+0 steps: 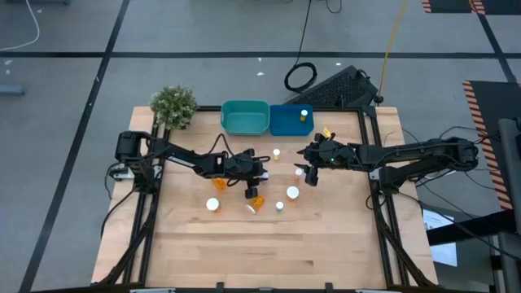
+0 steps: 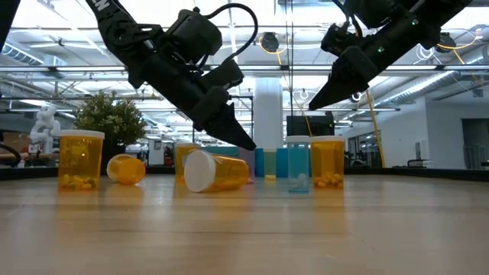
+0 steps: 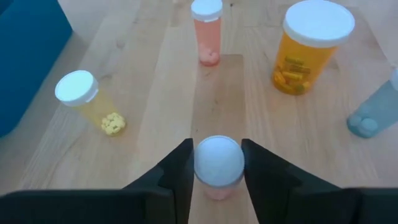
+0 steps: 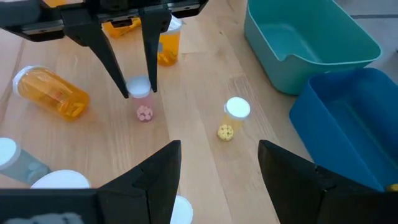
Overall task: Pick and place medicine bottles into bin by pill shape (circle, oval)
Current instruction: Put the small pink tablet bottle into the blue bin
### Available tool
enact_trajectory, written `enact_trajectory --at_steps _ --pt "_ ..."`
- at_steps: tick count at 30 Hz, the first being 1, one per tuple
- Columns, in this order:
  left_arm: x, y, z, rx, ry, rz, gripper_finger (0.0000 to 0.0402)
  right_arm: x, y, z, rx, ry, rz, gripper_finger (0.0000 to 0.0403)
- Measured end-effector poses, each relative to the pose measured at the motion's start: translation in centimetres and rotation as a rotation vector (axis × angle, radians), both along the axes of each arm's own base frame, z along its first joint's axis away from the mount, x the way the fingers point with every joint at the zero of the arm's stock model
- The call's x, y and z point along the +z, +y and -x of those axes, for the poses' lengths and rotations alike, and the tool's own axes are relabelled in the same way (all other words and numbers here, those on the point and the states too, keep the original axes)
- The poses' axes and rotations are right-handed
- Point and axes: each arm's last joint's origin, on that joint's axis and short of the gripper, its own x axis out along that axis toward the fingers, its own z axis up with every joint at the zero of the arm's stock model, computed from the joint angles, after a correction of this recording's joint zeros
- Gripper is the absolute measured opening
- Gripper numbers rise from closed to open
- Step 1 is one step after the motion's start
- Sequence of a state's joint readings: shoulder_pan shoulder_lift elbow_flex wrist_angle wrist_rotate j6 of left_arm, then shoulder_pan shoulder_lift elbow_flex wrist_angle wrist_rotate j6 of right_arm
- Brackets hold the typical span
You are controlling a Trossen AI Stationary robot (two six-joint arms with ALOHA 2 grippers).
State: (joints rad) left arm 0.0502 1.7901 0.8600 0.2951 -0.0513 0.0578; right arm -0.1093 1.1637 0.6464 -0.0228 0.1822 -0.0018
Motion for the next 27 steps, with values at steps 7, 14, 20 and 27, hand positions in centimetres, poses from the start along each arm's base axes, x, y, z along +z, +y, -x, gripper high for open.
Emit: enact_trajectory --at_steps 7,14,20,27 --pt "2.2 0.0 0.4 -0.005 -0.061 -0.01 0.0134 0.9 0.0 -0.6 -0.012 -0.116 -0.015 0.0207" --pt "6.3 0.0 1.7 -0.021 -0.167 -0.048 0.0135 1.6 0.6 -1.4 0.026 -0.23 -0.043 0.0207" --pt "8.6 0.5 2.6 -0.012 -0.228 -0.073 0.0136 1.6 2.0 -2.9 0.09 -0.338 -0.032 0.0207" --pt "9.1 0.8 3.0 -0.007 -0.236 -0.078 0.0136 0.5 2.3 -5.2 0.095 -0.324 -0.047 0.0207"
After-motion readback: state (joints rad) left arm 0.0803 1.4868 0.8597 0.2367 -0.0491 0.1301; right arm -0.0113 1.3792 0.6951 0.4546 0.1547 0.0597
